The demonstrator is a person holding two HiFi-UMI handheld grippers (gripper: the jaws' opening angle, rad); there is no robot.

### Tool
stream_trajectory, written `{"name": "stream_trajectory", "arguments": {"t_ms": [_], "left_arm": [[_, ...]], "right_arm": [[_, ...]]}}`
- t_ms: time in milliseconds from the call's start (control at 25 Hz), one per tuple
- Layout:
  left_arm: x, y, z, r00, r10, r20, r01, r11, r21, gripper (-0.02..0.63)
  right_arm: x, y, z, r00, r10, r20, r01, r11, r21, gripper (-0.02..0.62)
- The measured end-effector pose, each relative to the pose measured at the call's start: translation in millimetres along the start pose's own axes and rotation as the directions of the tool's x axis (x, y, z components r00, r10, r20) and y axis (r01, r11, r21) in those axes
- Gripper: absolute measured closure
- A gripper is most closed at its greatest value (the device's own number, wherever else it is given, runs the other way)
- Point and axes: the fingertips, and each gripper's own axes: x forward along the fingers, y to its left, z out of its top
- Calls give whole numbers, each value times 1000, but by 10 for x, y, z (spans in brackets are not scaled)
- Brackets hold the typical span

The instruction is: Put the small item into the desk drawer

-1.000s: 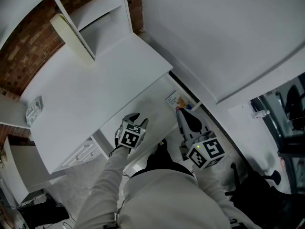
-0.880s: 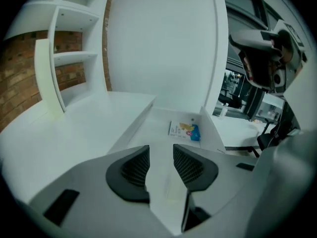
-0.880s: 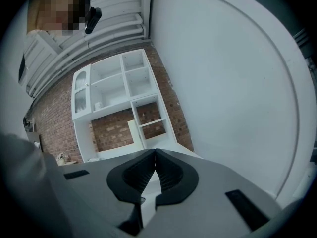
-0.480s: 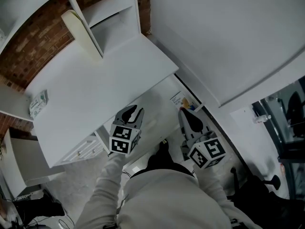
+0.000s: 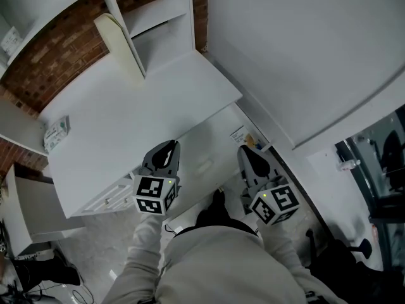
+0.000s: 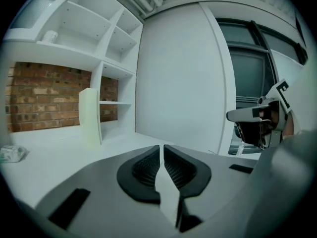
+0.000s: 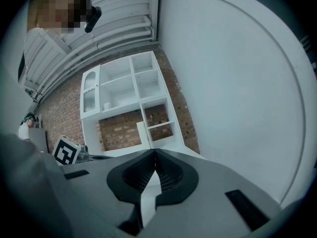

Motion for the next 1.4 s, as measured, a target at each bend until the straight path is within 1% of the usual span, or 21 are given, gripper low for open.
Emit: {"name": "stream_trajectory", "arguments": {"t_ms": [200,440,600,720,960,1200,1400], "left_arm": [[-203,77,124,998,39,56,-38,999,-18,578],[-461,145,188,990,82,111,-79,996,-32,588],[-638,221,212,983,118,140,-108,991,-76,588],[-759,249,240,979,132,158,-120,989,-85,588],[-902,234,245,974,144,175,-131,988,-87,588],[-993,207,233,973,146,179,-132,987,-87,588],[-1064,182,210,973,144,181,-129,988,-89,588]], "right_arm": [[-4,102,13,1000,18,2,-18,1000,-10,568],[-33,210,18,999,32,3,-32,999,-30,568],[-59,267,28,999,33,8,-33,998,-44,568],[-84,313,25,999,36,9,-35,998,-56,568],[-144,361,7,1000,26,9,-25,997,-80,568],[-179,440,31,1000,17,-2,-17,984,-175,569],[-204,522,41,1000,23,0,-23,983,-185,569]]}}
